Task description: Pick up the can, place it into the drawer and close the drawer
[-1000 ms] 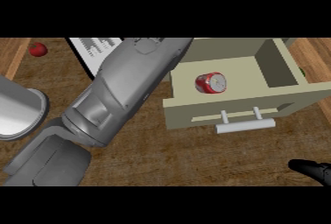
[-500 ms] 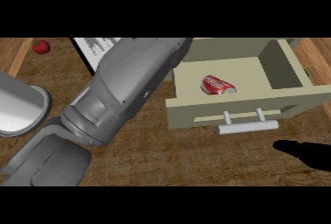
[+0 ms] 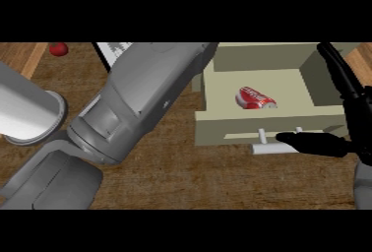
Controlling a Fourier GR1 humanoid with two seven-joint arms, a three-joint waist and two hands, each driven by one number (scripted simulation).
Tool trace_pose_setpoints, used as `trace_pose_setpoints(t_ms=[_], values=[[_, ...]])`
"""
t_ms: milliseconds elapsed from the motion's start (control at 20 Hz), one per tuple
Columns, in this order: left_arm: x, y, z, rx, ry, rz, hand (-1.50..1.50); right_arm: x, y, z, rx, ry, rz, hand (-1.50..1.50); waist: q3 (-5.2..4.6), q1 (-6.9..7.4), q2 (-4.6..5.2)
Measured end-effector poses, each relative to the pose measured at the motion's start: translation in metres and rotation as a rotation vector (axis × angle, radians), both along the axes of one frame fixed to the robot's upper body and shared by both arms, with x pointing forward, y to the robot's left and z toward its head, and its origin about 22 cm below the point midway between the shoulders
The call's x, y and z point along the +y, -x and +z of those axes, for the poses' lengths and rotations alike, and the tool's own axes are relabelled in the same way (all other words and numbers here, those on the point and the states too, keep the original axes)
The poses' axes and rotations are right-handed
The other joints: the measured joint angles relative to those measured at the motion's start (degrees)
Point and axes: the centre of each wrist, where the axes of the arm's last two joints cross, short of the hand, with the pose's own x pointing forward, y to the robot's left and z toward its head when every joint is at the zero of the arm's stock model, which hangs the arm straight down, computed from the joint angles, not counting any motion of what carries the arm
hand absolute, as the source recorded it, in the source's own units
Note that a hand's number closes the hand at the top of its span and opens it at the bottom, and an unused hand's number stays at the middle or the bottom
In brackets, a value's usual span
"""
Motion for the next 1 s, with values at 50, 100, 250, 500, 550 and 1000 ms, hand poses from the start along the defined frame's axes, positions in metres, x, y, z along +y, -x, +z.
trace_pose_setpoints(t_ms=[50,100,250,500,550,1000], values=[[0.002,-0.001,0.0,-0.003,-0.004,0.0,-1.5,0.003,-0.005,-0.005,0.003,0.026,-0.004,-1.5,-0.01,0.31,-0.04],[0.001,-0.001,0.001,-0.003,-0.005,0.002,-1.5,0.006,-0.012,-0.01,0.008,0.052,-0.005,-1.5,-0.01,0.47,-0.1],[0.001,-0.001,-0.001,-0.001,-0.014,-0.003,-1.5,0.014,-0.03,-0.023,0.021,0.137,-0.027,-1.5,-0.03,1.3,-0.27],[0.011,-0.006,0.002,0.003,-0.007,-0.004,-1.5,0.025,-0.057,-0.052,0.025,0.246,-0.052,-1.5,-0.04,2.1,-0.41],[0.012,-0.006,0.003,0.005,-0.002,-0.005,-1.5,0.03,-0.062,-0.059,0.023,0.261,-0.053,-1.5,-0.04,2.3,-0.47],[0.041,-0.015,0.003,0.006,-0.003,0.02,-1.5,0.044,-0.111,-0.098,-0.008,0.343,-0.133,-1.5,-0.18,4.14,-0.99]])
